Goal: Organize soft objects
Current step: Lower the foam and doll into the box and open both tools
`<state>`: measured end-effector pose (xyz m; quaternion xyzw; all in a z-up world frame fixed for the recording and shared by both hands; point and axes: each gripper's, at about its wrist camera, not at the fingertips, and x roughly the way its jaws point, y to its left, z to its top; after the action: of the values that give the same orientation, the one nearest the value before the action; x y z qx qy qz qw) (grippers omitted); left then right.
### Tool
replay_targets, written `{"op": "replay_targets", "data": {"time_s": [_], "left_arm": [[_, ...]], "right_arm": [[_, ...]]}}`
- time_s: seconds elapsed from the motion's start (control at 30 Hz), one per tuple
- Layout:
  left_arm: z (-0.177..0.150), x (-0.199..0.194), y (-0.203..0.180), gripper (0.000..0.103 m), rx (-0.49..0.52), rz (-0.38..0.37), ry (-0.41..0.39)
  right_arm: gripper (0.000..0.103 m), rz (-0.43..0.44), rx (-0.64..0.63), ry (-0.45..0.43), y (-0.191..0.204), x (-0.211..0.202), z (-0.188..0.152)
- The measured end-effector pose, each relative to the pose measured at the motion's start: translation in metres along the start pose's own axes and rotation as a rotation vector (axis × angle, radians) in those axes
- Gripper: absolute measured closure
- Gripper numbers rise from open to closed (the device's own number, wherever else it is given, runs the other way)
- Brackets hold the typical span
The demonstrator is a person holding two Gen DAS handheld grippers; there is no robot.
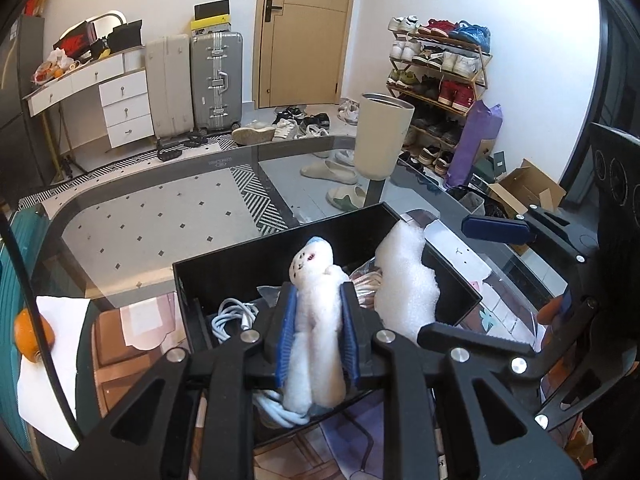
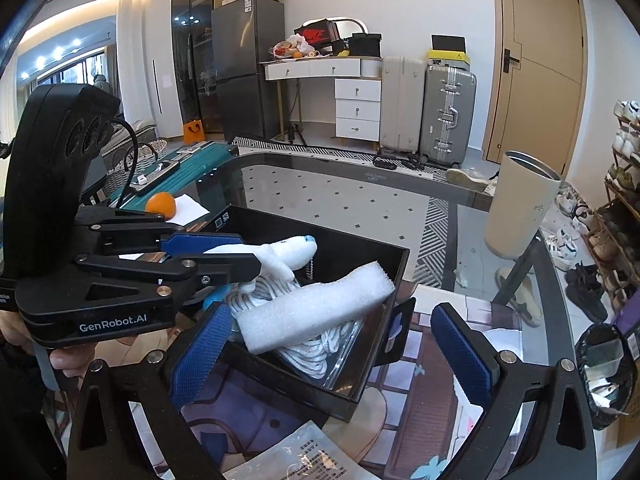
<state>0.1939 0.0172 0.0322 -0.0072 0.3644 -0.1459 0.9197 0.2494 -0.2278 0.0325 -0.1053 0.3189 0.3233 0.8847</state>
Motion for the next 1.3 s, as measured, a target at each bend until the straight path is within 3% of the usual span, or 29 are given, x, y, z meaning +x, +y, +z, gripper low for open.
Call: {"op": "replay_targets", "data": {"time_s": [0.13, 0.3, 0.37, 0.4, 0.43, 0.7, 1.07, 1.3], "left_arm": [[0.0, -0.008, 0.0, 0.054, -0.004, 0.01, -0.015], [-0.001, -0.022, 0.008, 0.048, -0.04, 0.024, -0.032], [-0.003, -0.027, 0.011, 0.028, -0.049, 0.031, -0.038], [-0.005, -0.03, 0.013, 0.011, -0.057, 0.032, -0.042], [-0.006, -0.032, 0.014, 0.004, -0.064, 0.036, -0.045], [-0.029, -0.063, 0.016, 0.0, -0.123, 0.121, -0.118], [-0.071, -0.09, -0.006, 0.0, -0.144, 0.194, -0.129], [-0.092, -0.094, -0.024, 0.0, -0.128, 0.2, -0.123]], "right_arm": [[0.001, 0.002, -0.013, -0.013, 0.008, -0.004, 0.003], [0.001, -0.002, -0.011, -0.02, 0.009, -0.014, 0.001], [0.001, -0.007, -0.002, -0.02, 0.007, -0.02, -0.003], [0.001, -0.007, 0.004, -0.02, 0.006, -0.023, -0.005], [0.001, -0.007, 0.008, -0.021, 0.006, -0.026, -0.007], [0.001, -0.014, 0.064, -0.029, 0.004, -0.05, -0.028], [0.001, -0.027, 0.081, 0.016, 0.008, -0.076, -0.07], [0.001, -0.03, 0.08, 0.084, 0.013, -0.071, -0.084]]}}
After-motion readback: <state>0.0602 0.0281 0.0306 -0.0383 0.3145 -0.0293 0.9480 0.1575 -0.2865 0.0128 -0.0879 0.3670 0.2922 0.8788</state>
